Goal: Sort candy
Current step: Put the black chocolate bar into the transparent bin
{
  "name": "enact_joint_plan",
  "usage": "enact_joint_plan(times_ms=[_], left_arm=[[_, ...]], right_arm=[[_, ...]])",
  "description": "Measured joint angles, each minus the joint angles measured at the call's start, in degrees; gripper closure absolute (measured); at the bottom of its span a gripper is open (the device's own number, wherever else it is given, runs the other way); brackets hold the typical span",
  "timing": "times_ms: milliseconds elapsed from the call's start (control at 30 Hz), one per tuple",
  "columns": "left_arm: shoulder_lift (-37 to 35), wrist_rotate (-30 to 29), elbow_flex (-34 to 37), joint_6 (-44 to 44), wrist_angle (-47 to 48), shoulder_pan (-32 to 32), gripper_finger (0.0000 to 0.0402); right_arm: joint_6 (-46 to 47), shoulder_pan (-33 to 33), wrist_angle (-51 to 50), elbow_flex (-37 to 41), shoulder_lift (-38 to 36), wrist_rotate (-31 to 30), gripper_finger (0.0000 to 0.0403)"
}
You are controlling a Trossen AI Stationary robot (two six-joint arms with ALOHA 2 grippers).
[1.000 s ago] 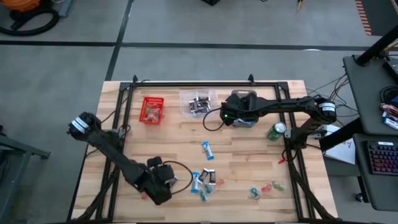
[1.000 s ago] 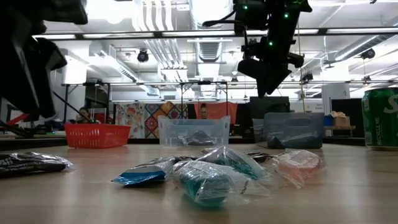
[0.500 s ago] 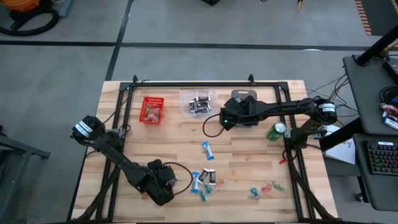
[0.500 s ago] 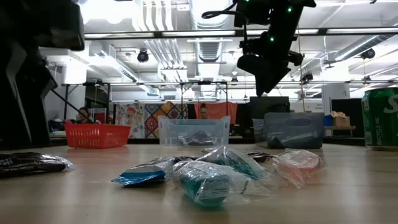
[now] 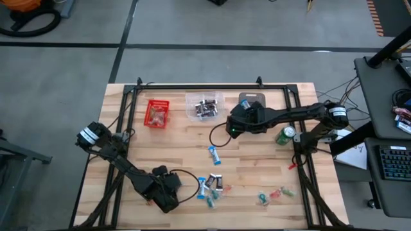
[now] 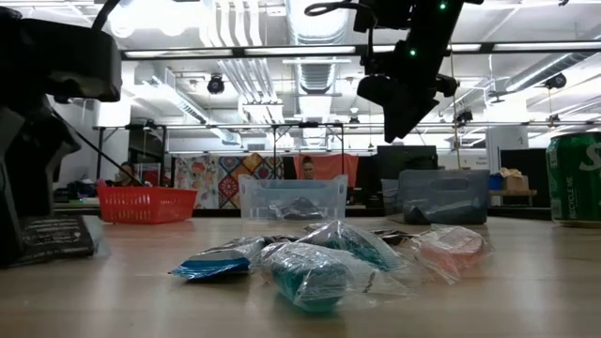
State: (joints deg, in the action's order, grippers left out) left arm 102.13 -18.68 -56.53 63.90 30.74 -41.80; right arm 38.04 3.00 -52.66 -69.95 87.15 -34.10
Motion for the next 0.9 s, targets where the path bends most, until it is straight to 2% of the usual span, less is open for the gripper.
enact_joint_plan(times_ms=[167,333,433,633,800,900], left_arm=[[-1.14,-0.17,0.05,-1.65,2.05,0.21,0.0287],[-5.88,-2.15,0.07,-4.41,7.33,1.63,0.0385],[-9.97,-4.68,0.07,-8.58,9.75,2.93,0.0387],[-19.83,-12.88,0.07,-24.66,7.29,7.89,0.0386],[-26.43,-17.11,0.07,-41.23,2.83,16.54,0.0397],[-28.49,-17.49,0.07,-50.98,-0.32,23.7,0.0397]], right_arm=[[0.22,-0.97,0.2,0.0,-0.01,-0.01,0.0254],[0.55,-2.6,0.4,0.0,-0.98,-0.45,0.0254],[1.02,-4.13,0.84,0.0,-2.3,-0.56,0.0254],[1.88,-9.14,1.18,-0.04,-5.75,-2.14,0.0254],[2.15,-14.49,2.3,-0.04,-6.56,-3.42,0.0254],[3.75,-17.43,2.57,-0.04,-6.24,-4.94,0.0254]])
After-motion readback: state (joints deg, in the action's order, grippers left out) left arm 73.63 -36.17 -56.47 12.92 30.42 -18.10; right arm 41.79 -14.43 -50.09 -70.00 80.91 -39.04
